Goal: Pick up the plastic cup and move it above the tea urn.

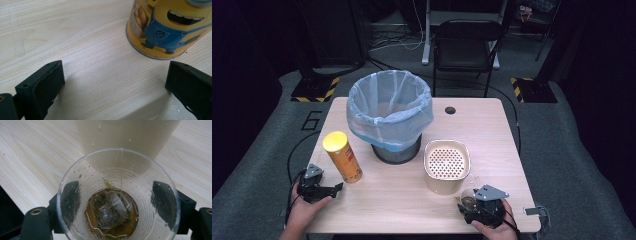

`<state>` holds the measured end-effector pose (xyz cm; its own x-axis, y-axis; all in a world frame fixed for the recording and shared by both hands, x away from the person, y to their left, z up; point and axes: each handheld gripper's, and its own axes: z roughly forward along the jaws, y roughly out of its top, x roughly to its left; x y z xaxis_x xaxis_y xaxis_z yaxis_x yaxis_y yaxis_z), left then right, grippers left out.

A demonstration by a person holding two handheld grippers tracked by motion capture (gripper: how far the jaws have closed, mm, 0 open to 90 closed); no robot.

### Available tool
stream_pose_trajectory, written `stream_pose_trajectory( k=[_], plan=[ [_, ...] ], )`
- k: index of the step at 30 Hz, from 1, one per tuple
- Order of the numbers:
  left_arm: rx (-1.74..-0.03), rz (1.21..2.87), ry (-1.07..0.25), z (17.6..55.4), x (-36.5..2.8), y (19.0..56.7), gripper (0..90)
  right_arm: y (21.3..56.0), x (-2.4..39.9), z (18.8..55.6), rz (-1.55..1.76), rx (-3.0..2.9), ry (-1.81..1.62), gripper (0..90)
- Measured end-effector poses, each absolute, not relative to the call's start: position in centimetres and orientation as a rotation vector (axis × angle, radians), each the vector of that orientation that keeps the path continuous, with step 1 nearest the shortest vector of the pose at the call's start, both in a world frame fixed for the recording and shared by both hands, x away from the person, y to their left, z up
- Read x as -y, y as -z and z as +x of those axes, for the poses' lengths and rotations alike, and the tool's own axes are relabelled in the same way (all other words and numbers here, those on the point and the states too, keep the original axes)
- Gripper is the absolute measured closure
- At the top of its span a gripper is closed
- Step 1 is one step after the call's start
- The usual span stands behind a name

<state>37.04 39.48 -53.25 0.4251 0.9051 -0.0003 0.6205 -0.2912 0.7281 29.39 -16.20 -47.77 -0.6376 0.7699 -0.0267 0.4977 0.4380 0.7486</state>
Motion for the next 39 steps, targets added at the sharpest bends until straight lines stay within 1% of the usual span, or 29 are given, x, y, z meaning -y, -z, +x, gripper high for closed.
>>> stream_pose_trajectory(
  k=[10, 11, 25, 30, 39],
  plan=[
    [-1.284, 2.022, -0.554, 37.0, -39.5, 53.3, 1.9, 47.8, 16.7, 29.6, 1.038, -2.371, -1.062, 27.1],
    [-1.284, 2.021, -0.555, 37.0, -39.5, 53.3, 1.9, 47.9, 16.8, 29.7, 1.024, -2.38, -1.07, 31.0],
    [-1.285, 2.03, -0.549, 37.0, -39.5, 53.2, 1.9, 47.8, 17.2, 29.9, 0.997, -2.409, -1.079, 31.3],
    [-1.286, 2.03, -0.548, 37.0, -39.5, 53.2, 1.9, 46.9, 17.6, 30.0, 0.984, -2.398, -1.022, 31.1],
    [-1.286, 2.037, -0.542, 37.0, -39.5, 53.1, 1.9, 43.9, 19.6, 30.6, 0.969, -2.397, -1.061, 31.5]
  ],
)
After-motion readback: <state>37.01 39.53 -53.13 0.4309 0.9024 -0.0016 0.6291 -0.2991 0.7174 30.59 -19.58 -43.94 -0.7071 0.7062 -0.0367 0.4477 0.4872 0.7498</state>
